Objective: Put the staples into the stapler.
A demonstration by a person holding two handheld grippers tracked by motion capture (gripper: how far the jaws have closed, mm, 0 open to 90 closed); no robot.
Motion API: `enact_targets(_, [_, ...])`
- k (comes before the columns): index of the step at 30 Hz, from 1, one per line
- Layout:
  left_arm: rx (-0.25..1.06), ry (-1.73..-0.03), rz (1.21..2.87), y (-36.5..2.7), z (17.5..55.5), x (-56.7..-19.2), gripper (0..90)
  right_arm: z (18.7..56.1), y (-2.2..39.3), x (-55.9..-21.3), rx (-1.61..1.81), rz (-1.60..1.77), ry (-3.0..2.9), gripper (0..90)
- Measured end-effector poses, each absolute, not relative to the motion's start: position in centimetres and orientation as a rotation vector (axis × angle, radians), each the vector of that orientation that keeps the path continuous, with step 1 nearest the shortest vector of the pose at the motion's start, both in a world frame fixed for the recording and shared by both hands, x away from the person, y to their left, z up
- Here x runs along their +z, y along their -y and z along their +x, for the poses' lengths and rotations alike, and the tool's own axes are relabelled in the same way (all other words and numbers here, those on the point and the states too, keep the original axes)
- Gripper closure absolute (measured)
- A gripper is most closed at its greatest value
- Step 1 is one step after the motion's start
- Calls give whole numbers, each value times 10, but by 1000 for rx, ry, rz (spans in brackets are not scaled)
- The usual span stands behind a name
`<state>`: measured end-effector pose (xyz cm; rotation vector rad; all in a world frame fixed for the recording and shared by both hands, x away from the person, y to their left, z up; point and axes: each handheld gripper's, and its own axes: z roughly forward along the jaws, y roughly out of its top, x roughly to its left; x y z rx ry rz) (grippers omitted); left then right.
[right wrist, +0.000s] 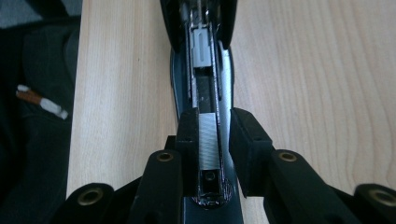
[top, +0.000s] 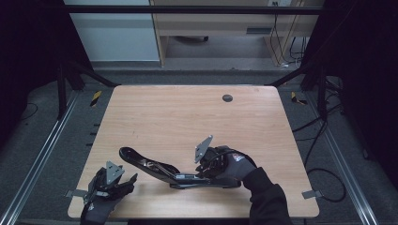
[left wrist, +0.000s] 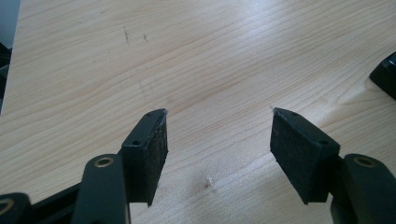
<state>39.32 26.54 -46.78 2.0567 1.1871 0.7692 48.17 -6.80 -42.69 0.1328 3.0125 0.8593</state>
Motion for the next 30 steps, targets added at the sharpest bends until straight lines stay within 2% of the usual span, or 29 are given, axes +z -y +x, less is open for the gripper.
enact_targets(14, [756,-1166,2004,-266,389,-463,365,477,94,-409,1010,533,-2787,768])
enact_targets(30, [718,-1128,1915,-267,380,-453,361,460,161,-423,1062,947,-2450,656])
